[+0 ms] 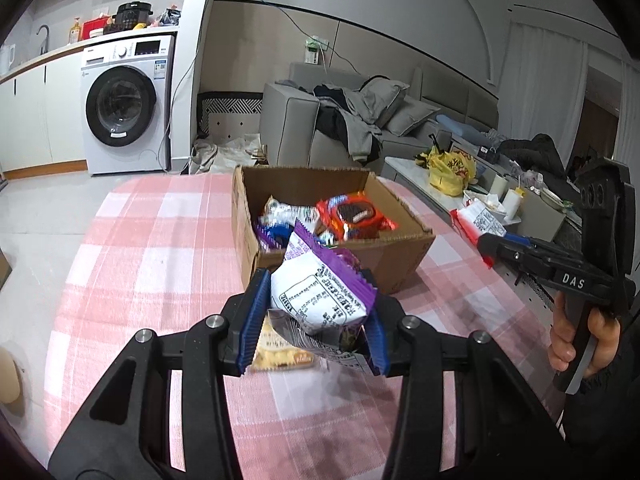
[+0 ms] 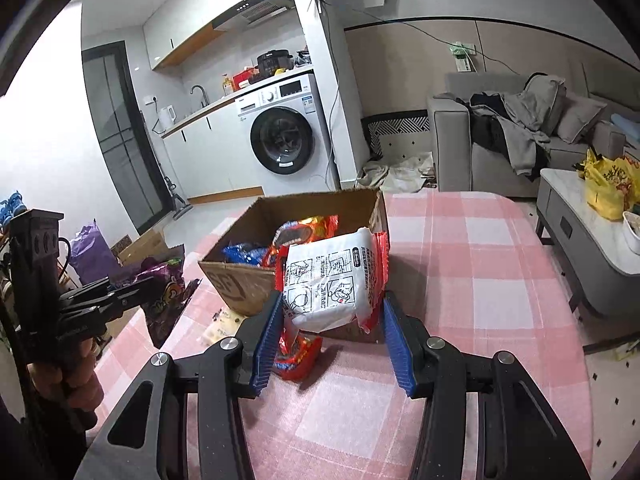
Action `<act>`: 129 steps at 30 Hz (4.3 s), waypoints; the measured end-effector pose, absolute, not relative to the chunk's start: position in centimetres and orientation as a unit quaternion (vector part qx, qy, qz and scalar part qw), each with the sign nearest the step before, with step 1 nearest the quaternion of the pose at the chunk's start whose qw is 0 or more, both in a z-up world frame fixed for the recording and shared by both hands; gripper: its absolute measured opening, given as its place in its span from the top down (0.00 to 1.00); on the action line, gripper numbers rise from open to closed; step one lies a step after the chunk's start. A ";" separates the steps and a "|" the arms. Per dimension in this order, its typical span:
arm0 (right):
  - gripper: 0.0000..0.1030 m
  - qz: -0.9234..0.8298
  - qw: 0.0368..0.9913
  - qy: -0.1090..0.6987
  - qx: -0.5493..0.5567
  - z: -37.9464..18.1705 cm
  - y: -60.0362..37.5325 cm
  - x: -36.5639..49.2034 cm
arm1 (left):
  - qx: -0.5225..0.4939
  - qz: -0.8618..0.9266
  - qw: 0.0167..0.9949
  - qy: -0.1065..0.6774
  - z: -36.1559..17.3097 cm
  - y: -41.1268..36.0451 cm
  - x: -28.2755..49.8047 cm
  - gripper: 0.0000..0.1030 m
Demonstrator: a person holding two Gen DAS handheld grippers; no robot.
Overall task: Organize snacks
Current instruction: 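Lift both held bags and carry them over the cardboard box, then open both tools to drop the bags into the box, then move the left tool to the cream bun pack while the right tool approaches the red Oreo pack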
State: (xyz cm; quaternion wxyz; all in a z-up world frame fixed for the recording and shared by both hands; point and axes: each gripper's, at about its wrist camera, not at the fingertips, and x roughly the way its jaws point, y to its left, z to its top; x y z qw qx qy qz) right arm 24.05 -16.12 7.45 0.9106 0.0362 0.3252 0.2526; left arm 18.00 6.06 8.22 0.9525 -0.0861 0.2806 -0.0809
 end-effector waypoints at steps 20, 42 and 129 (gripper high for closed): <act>0.53 0.262 0.911 0.316 0.026 9.1 -13.0 26.9 | -0.078 -0.066 0.964 0.245 12.8 6.3 21.9 0.60; 0.52 0.273 0.898 0.342 0.051 7.8 -10.9 32.3 | -0.081 -0.044 0.963 0.253 10.7 6.6 31.4 0.60; 0.00 0.258 0.903 0.343 0.027 1.4 -11.3 25.6 | -0.051 0.027 0.962 0.268 0.7 6.7 21.2 0.01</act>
